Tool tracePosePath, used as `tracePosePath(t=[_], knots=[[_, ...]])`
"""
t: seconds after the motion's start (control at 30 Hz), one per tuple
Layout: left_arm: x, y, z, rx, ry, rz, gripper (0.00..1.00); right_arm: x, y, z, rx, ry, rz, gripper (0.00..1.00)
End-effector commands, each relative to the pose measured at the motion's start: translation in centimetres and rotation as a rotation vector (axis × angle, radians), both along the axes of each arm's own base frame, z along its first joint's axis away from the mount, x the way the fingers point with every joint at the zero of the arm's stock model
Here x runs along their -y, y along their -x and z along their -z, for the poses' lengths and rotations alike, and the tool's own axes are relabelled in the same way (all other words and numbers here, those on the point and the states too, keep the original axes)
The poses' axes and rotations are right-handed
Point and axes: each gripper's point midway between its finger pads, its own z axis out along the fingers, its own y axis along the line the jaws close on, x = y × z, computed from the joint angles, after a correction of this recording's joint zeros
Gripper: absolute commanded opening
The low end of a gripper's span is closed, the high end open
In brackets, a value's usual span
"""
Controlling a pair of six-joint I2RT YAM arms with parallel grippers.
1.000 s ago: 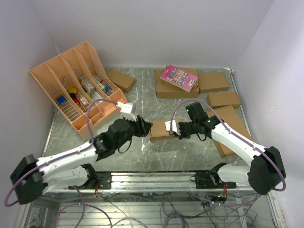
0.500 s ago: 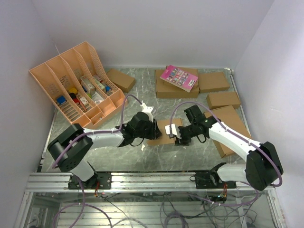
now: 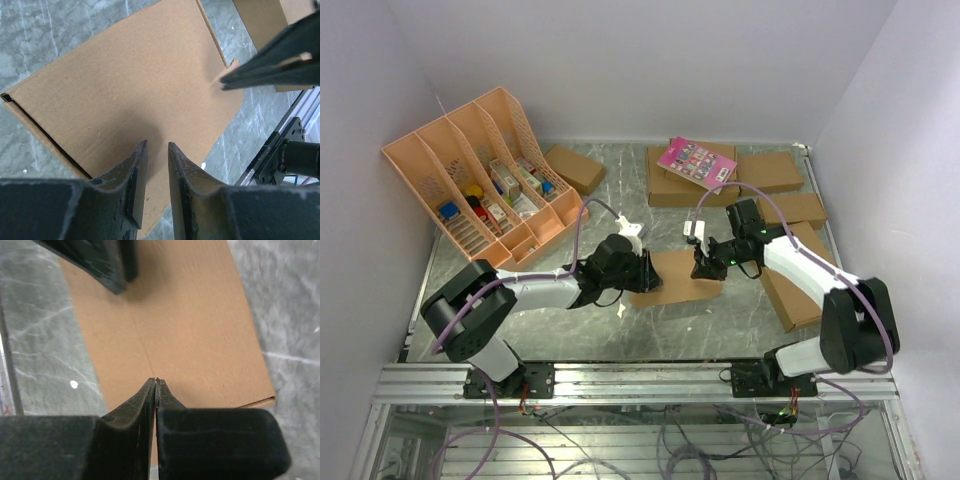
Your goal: Fold the paper box
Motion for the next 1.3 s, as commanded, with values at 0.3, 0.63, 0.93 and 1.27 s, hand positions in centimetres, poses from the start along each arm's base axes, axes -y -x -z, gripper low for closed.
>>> tracePosePath(t=[0.3,0.63,0.93,1.27], knots=[[-2.8,-2.0,-5.0,0.136,0.09,-0.138,0.37,1.0,-2.3,-0.4,-0.121,-0.056,0.145,0.17],[-7.2,-2.0,-4.2,0.081,0.23,-0.321,0.79,4.5,-6.9,-0.4,-0.293,-0.204,0.514,0.68],[-7.4,-1.5,-2.3,0.007,0.281,-0.33,0.89,4.1,-7.5,3.7,-0.557,-0.195,0.591,0.5],[-6.5,-1.5,-1.1,-0.05,0.337,-0.314,0.95,5.7,-7.2,5.8,-0.699,-0.229,0.648,0.21]])
